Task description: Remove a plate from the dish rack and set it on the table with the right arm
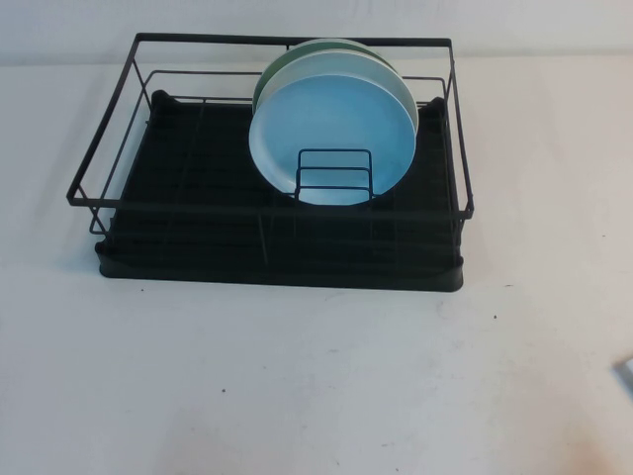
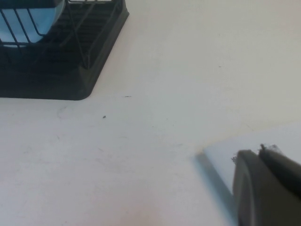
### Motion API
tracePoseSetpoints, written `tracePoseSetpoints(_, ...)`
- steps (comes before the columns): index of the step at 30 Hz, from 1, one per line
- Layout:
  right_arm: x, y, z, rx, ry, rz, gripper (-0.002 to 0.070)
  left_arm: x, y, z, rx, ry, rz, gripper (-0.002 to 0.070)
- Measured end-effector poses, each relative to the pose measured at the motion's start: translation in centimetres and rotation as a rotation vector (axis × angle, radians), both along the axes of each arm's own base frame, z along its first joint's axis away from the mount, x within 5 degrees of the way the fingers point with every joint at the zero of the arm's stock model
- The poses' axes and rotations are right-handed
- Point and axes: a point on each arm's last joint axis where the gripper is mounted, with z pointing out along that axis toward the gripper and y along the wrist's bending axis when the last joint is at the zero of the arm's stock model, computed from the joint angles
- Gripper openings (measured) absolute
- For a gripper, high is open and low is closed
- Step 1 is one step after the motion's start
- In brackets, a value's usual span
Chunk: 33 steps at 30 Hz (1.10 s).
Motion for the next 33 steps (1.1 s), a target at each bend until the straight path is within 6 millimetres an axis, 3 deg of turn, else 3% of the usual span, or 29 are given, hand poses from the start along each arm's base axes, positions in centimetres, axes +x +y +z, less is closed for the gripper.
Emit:
tracePoseSetpoints(5,0.0,0.3,0.2,0.119,-0.006,0.005,-0.0018,0.0,0.0,0.0,0.0,0.0,0.0,-0.0004)
tracePoseSetpoints(13,0.4,-0.1,2.5,0.616,-0.187,-0.098,-0.0018,0.0,0.0,0.0,0.0,0.0,0.0,-0.0004)
tracePoseSetpoints(19,0.4,-0.4,2.8,0.784,-0.206,-0.133,-0.0018,0.0,0.0,0.0,0.0,0.0,0.0,-0.0004)
tracePoseSetpoints(22,0.3,0.3,3.3,0.777,-0.154,-0.076,-0.0018,0.0,0.0,0.0,0.0,0.0,0.0,-0.0004)
tracePoseSetpoints(26,1.5,1.4,6.3,0.674,-0.01,0.016,-0.0018,0.0,0.0,0.0,0.0,0.0,0.0,-0.0004)
tracePoseSetpoints(33,8.1,2.8,10.6,0.388,0.222,0.162,-0.0018,0.0,0.0,0.0,0.0,0.0,0.0,-0.0004)
